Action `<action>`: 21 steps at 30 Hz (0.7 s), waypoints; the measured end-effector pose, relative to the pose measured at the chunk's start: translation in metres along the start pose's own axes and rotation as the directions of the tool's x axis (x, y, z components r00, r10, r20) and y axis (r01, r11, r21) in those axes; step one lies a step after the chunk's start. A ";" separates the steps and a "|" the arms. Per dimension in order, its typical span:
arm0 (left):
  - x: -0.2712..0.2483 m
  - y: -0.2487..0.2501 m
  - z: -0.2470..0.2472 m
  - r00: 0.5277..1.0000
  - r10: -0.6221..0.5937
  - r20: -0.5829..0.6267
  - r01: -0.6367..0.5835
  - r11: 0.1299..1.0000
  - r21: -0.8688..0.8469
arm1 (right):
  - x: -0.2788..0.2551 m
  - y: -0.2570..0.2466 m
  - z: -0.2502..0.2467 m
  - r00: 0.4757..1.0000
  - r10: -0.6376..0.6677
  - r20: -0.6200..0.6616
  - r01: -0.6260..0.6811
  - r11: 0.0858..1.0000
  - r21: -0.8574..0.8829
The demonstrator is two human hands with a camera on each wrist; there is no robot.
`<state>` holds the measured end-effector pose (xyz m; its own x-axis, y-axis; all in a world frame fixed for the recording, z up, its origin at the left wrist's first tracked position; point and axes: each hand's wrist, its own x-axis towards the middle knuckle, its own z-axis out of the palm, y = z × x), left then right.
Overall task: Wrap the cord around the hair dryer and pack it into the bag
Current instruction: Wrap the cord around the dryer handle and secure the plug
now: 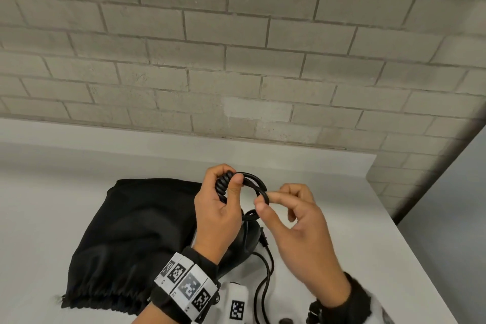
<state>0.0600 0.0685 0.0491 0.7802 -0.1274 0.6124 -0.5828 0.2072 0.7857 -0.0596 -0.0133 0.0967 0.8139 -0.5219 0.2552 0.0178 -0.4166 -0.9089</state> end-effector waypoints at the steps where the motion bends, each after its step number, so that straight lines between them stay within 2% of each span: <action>1: 0.000 0.000 0.001 1.000 -0.001 0.000 0.001 1.000 -0.005 | -0.003 0.001 0.003 0.999 -0.044 -0.018 0.044 0.999 -0.023; 3: 0.000 0.001 0.002 1.000 0.000 -0.004 0.000 1.000 -0.011 | -0.008 0.005 0.011 0.996 -0.084 -0.001 0.084 0.996 0.018; 6: 0.002 -0.001 0.002 1.000 0.007 0.006 -0.007 1.000 0.014 | -0.013 0.009 0.015 0.997 -0.071 -0.004 0.071 0.997 0.044; 8: 0.003 -0.002 0.001 1.000 0.014 0.016 -0.014 1.000 0.026 | -0.012 0.002 0.010 1.000 -0.017 0.017 0.015 0.997 0.080; 9: 0.003 -0.002 0.001 1.000 0.020 0.019 -0.020 0.999 0.030 | -0.010 -0.002 0.005 0.997 0.053 0.058 -0.061 0.985 0.159; 10: 0.002 -0.002 0.001 0.999 0.026 0.022 -0.027 0.999 0.034 | -0.007 -0.006 -0.001 0.983 0.137 0.123 -0.166 0.948 0.271; 11: 0.001 -0.001 0.002 0.999 0.032 0.025 -0.033 0.999 0.036 | -0.006 -0.009 -0.005 0.954 0.212 0.212 -0.284 0.865 0.414; 12: 0.000 -0.001 0.003 0.999 0.034 0.028 -0.035 0.999 0.033 | -0.005 -0.012 -0.008 0.923 0.254 0.288 -0.377 0.745 0.551; 13: 0.000 -0.001 0.004 0.999 0.033 0.024 -0.033 0.999 0.026 | -0.006 -0.013 -0.009 0.908 0.257 0.332 -0.417 0.639 0.646; 14: 0.000 -0.001 0.005 1.000 0.027 0.017 -0.027 0.999 0.018 | -0.007 -0.011 -0.010 0.917 0.223 0.332 -0.397 0.604 0.691; 15: 0.001 -0.002 0.005 1.000 0.022 0.008 -0.022 1.000 0.012 | -0.010 -0.004 -0.008 0.945 0.151 0.289 -0.314 0.660 0.683; 16: 0.002 -0.003 0.005 1.000 0.019 0.003 -0.019 1.000 0.010 | -0.014 0.002 -0.004 0.974 0.069 0.218 -0.192 0.762 0.619; 17: 0.004 -0.003 0.005 1.000 0.018 0.003 -0.018 1.000 0.011 | -0.018 0.009 -0.001 0.988 -0.021 0.156 -0.063 0.858 0.511; 18: 0.004 -0.003 0.005 1.000 0.020 0.009 -0.020 1.000 0.014 | -0.023 0.019 0.002 0.984 -0.102 0.147 0.032 0.908 0.417; 19: 0.004 -0.003 0.005 1.000 0.025 0.018 -0.026 0.999 0.022 | -0.027 0.028 0.005 0.974 -0.153 0.168 0.083 0.929 0.361; 21: 0.004 -0.003 0.005 0.999 0.041 0.032 -0.042 0.998 0.040 | -0.034 0.038 0.007 0.968 -0.158 0.196 0.082 0.934 0.347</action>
<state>0.0643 0.0628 0.0493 0.7480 -0.1502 0.6464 -0.6238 0.1735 0.7621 -0.0824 -0.0061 0.0514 0.8987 -0.2934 0.3260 0.2852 -0.1738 -0.9426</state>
